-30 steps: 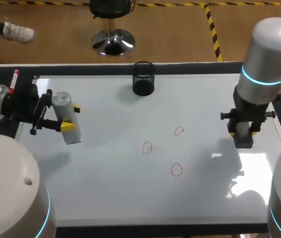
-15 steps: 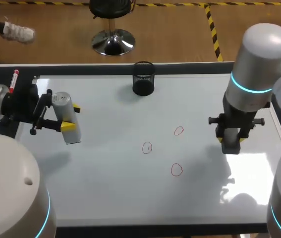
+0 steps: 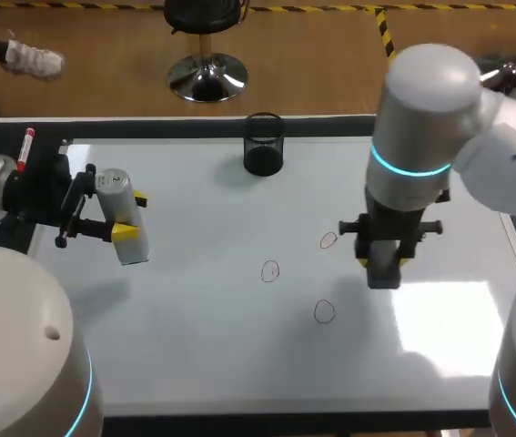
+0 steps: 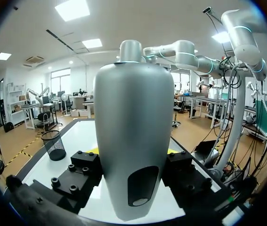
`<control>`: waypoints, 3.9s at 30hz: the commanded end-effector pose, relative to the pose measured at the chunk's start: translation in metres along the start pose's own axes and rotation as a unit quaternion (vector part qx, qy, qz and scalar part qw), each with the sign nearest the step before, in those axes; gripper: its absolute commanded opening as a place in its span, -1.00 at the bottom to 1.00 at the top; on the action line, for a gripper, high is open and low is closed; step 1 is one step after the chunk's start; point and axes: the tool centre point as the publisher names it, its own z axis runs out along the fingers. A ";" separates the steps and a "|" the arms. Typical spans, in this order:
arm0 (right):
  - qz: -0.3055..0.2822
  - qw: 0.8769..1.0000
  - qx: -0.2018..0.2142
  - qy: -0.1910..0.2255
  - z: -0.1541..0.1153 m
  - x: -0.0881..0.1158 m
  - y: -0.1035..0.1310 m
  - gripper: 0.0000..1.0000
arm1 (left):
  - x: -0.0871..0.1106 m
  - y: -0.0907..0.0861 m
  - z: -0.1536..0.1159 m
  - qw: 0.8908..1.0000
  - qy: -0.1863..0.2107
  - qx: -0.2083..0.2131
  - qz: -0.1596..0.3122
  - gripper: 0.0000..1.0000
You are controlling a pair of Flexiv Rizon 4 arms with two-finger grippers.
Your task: Pick up the inspection probe, press it on each red-marked spot on the whiteboard one by one, put down the probe, pick up the eraser, and wipe off all the red marks.
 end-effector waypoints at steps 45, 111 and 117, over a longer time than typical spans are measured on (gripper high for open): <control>-0.084 0.996 -0.008 -0.006 0.021 0.185 -0.002 -1.00 | 0.000 0.000 0.000 1.000 0.000 0.001 0.001 -1.00; -0.038 0.998 0.027 0.033 0.096 0.153 0.030 -1.00 | 0.000 0.000 0.000 1.000 0.000 0.001 0.001 -1.00; -0.022 0.999 0.028 0.017 0.100 0.138 0.037 -1.00 | 0.000 0.000 0.000 1.000 0.000 0.001 0.001 -1.00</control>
